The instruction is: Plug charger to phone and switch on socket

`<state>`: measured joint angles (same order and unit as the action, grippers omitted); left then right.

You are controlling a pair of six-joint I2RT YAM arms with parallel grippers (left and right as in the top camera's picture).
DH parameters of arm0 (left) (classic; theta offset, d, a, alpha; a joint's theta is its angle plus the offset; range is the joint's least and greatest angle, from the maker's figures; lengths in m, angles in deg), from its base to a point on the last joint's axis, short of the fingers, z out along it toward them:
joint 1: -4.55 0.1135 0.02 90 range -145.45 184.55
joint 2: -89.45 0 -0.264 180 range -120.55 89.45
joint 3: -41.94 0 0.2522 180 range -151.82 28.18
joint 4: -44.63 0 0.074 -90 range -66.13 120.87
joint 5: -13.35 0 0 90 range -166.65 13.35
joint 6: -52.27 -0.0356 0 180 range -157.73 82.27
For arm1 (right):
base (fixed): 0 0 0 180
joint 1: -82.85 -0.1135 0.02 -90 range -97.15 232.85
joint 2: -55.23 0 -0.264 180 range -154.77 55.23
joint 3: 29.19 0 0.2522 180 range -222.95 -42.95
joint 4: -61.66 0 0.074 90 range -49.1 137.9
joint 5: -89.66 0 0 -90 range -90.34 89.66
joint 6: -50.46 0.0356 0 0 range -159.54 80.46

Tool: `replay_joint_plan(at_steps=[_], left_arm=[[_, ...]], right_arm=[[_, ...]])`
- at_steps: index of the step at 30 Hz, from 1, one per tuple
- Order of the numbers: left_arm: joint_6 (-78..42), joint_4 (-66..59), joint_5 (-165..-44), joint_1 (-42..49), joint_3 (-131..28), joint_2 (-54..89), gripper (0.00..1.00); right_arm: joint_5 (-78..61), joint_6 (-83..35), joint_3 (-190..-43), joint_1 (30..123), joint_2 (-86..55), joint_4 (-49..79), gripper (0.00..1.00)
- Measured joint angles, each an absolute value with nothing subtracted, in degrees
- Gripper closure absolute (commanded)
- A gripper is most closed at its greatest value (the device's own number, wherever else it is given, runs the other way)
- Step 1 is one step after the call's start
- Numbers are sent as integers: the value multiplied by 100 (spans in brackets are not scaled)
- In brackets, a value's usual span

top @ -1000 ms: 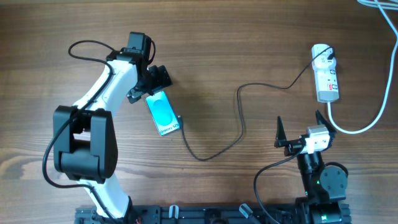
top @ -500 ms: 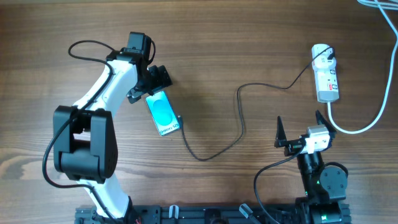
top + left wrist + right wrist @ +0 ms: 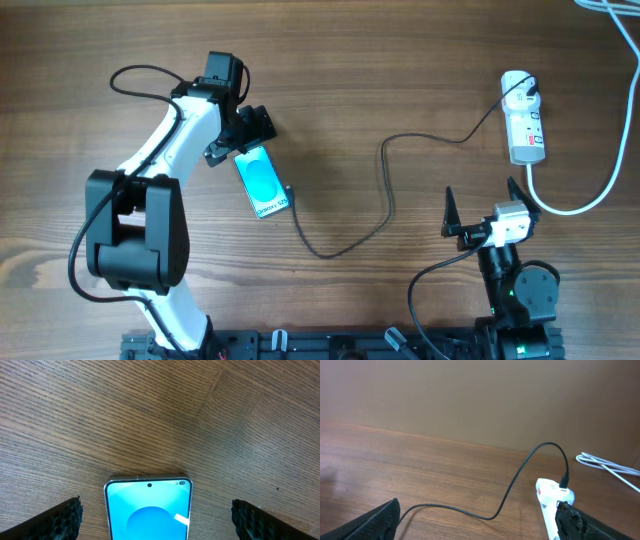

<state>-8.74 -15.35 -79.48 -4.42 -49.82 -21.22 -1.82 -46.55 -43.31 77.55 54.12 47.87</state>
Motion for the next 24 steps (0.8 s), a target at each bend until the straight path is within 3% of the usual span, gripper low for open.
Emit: replay_joint_plan(at_steps=[4,10,18,24], left_arm=[[-874,-1530,-7948,-442,-4982,-2122,0],[-832,-1832,-7950,-457,-4982,-2122,11],[-419,-2228,-7926,-1065,-4748,-2122,0],[-170,-2252,-7881,-1266,-4236,-2122,0]], right_arm=[[-182,-4655,-4331,7755,5412,4789,0],[-182,-4655,-4331,7755,5412,4787,0],[-184,-4655,-4331,7755,5412,4789,0],[-182,-4655,-4331,7755,5412,4789,0]])
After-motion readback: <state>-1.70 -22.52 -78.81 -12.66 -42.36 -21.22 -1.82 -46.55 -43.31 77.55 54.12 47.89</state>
